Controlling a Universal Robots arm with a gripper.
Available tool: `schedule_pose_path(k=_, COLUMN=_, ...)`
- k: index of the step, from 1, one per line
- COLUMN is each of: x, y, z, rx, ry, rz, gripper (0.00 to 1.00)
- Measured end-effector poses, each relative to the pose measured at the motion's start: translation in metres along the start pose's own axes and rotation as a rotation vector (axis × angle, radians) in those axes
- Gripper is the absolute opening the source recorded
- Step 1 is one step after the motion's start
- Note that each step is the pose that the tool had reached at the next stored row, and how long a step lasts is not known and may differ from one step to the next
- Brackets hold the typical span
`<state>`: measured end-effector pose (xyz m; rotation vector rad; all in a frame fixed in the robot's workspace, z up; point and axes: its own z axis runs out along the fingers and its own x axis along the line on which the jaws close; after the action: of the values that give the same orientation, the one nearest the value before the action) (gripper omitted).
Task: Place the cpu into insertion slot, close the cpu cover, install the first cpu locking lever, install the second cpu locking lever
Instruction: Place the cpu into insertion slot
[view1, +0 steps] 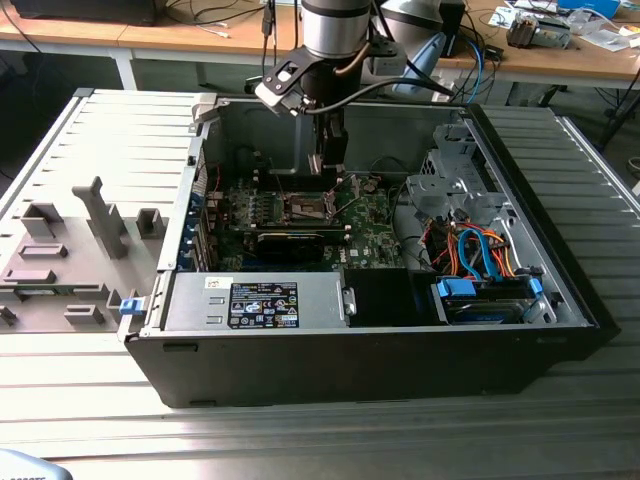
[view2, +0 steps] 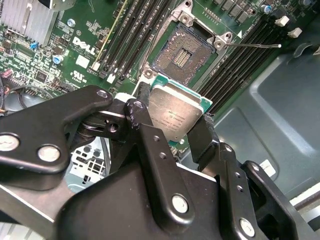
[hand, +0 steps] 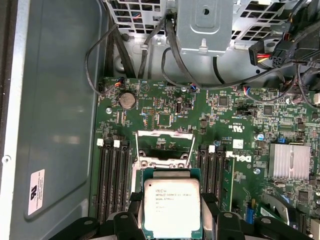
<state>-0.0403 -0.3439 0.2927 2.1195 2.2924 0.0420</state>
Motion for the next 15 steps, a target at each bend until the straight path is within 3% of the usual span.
schedule_pose_path(k=15, x=0.0000, y=-0.0001, z=0.0025, rx=0.0001, ry=0.0000, rz=0.000, gripper=0.55)
